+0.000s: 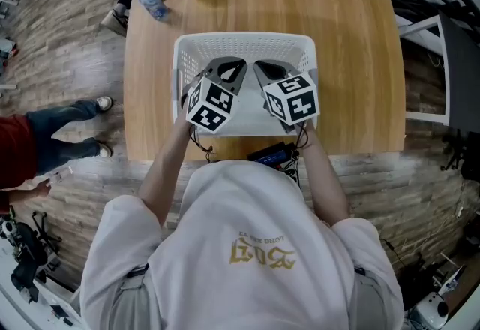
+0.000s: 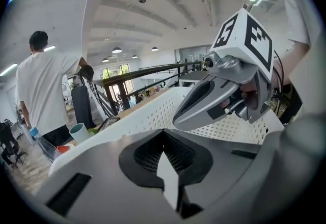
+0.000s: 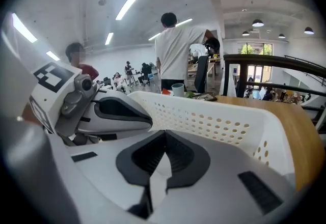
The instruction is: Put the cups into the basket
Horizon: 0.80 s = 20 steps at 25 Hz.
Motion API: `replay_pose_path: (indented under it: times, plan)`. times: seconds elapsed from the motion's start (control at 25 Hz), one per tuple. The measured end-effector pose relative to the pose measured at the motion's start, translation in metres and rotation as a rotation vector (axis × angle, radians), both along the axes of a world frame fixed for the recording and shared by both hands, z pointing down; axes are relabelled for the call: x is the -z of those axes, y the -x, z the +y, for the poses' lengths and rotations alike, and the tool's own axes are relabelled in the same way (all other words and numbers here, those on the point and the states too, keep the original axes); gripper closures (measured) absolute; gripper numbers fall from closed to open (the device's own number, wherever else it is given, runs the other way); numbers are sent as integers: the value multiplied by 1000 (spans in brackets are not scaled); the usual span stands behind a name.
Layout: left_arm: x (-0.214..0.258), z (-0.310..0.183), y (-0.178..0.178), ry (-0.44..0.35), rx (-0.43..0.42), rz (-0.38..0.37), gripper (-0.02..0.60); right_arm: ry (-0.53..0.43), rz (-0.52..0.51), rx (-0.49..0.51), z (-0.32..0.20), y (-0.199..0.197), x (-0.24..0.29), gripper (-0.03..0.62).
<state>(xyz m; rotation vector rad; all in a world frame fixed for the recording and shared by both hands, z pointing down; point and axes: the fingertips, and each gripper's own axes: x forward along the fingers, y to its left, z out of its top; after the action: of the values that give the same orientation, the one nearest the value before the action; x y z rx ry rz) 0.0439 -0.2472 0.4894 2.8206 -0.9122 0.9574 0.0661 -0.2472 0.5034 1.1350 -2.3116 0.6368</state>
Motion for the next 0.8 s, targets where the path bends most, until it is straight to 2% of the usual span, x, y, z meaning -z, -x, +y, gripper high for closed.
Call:
replay_pose_path:
  times: [0.32,0.52,0.8]
  plan:
    - [39,-2,9,-110,77,126,575,-152,-65,-114,-3,-16,44,585]
    - [77,1,11,-181,99,274,575,-282,-93,-194,-2,-30,70,583]
    - [113,4,25,-249,160,384,575,-400,-122,-275,11,-45,100,585]
